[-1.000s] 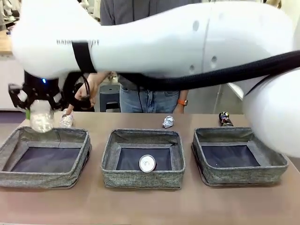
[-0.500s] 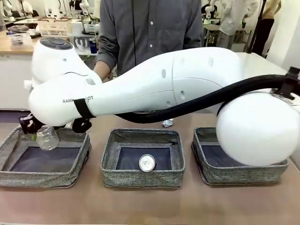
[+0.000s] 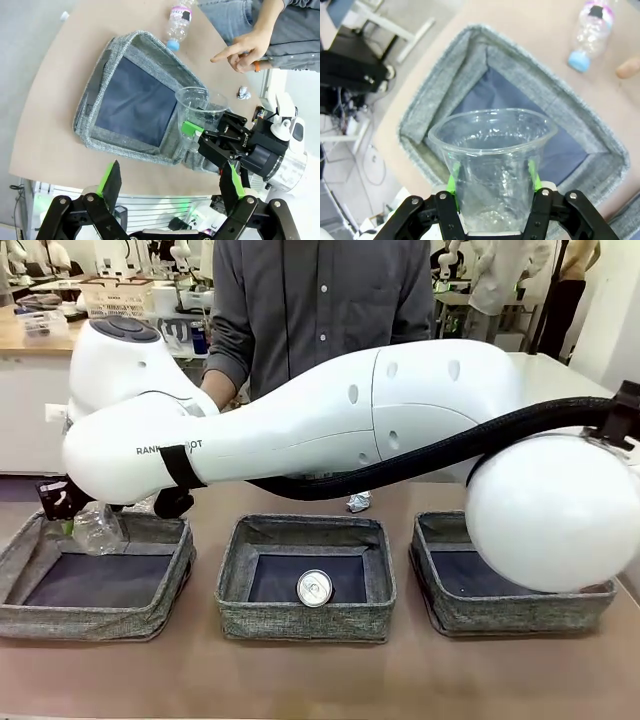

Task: Sort the waste into the appropriate baskets.
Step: Place the picked waste into the Fabric basket indicated by the person.

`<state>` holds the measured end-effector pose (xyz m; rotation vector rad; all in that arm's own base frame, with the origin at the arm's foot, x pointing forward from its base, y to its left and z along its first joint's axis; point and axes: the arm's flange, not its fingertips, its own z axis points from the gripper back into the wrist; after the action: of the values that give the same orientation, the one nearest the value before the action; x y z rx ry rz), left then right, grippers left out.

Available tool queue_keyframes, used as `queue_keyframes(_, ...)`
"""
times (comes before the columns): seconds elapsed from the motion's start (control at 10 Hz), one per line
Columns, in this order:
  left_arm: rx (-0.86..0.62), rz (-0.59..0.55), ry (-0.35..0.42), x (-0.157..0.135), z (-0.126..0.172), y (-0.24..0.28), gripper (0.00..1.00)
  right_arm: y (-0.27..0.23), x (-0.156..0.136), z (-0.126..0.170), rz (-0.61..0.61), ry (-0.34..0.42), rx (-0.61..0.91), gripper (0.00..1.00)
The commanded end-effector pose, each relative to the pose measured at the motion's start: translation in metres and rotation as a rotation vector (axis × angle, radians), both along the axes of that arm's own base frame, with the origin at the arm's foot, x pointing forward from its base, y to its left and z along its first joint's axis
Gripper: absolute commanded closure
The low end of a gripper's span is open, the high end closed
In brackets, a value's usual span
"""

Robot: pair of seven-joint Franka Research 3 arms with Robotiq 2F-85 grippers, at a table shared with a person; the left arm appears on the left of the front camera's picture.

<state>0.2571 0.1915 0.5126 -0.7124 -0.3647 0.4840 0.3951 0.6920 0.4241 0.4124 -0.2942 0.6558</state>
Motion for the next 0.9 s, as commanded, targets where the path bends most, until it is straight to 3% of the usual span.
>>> queue_keyframes(0.0,-0.003,0.014,0.001,0.001,0.001,-0.001,0.00,-0.009,-0.002,0.001,0.021,0.013,-0.017,0.00)
queue_keyframes(0.8,-0.003,0.014,0.001,0.001,0.001,-0.001,0.00,-0.020,-0.004,0.001,-0.033,0.022,-0.015,0.00)
